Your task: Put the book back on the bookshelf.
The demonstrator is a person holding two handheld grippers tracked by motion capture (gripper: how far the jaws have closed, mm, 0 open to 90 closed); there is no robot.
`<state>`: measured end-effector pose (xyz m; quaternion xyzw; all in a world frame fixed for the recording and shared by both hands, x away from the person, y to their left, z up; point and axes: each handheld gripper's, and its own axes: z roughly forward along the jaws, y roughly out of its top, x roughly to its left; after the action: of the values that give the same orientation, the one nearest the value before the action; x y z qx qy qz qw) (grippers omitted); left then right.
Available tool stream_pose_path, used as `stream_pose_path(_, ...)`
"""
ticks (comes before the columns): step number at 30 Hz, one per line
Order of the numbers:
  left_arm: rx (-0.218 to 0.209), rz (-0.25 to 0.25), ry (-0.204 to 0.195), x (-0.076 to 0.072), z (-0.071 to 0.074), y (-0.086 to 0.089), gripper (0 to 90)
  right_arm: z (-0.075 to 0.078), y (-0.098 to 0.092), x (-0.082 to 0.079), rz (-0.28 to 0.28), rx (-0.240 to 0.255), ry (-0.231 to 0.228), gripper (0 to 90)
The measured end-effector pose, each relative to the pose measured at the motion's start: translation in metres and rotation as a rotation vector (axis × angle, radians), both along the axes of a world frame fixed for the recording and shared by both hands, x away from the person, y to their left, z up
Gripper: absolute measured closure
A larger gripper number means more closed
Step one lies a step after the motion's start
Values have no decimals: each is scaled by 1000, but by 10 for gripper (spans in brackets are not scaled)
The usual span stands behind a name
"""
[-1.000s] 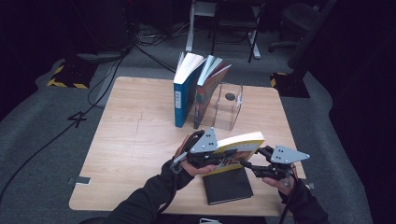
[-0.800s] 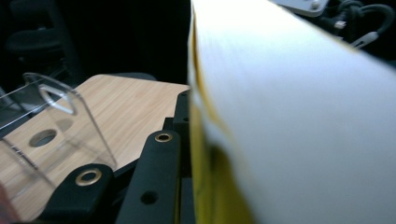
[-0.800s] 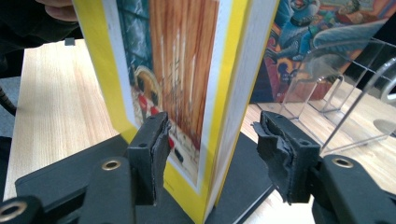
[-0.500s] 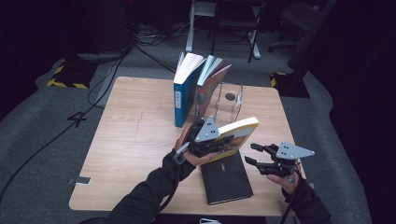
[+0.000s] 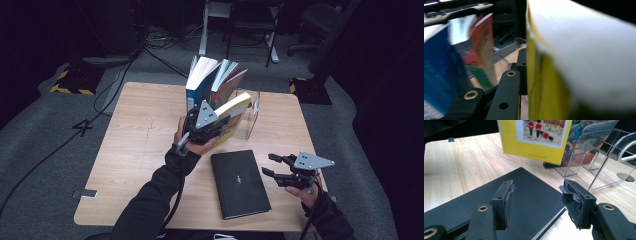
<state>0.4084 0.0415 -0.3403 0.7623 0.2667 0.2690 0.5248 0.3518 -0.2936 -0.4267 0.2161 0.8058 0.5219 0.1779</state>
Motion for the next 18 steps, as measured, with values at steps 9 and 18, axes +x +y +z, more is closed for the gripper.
stream_pose_path(9,8,134,5,15,-9,-3,749,-3,1,1,0,-9,6,441)
stream_pose_path(18,-15,215,8,30,-17,-27,750,-5,3,1,2,-24,5,442)
